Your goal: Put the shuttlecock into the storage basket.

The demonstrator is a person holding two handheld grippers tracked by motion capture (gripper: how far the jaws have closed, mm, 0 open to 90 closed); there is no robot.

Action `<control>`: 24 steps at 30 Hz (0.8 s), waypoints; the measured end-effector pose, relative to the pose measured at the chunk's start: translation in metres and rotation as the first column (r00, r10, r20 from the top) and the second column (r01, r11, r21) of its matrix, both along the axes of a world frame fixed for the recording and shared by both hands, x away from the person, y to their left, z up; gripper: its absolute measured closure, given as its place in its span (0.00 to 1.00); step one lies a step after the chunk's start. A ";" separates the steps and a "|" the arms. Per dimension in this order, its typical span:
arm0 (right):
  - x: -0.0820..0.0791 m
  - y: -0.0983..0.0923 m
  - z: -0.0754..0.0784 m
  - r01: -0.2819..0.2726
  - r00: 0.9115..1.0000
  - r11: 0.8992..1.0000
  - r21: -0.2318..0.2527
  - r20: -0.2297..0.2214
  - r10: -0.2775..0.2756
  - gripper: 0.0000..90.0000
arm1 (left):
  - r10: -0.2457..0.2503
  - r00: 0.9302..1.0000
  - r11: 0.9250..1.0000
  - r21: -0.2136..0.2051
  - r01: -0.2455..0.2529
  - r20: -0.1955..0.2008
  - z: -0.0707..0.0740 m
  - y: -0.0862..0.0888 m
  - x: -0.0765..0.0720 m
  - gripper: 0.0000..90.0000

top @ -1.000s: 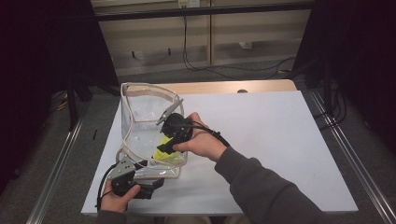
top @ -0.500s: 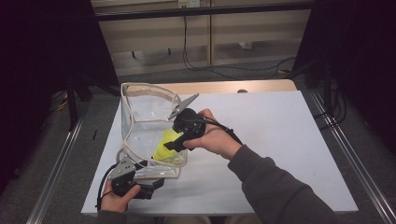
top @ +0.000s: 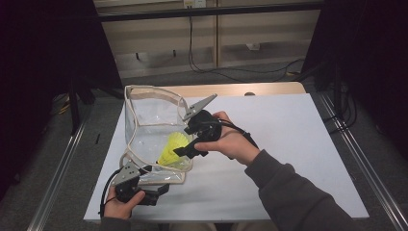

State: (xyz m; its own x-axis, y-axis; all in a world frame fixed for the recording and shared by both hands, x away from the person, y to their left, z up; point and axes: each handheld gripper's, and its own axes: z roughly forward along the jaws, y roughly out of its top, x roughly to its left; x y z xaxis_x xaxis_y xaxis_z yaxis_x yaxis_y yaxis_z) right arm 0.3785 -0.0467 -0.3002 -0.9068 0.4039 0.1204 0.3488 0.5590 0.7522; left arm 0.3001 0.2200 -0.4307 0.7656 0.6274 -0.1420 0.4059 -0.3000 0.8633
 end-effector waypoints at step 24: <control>0.000 -0.049 -0.011 0.058 0.998 0.998 0.028 -0.006 -0.058 0.14 | -0.002 1.000 1.000 -0.003 0.002 0.003 0.000 0.000 0.000 0.05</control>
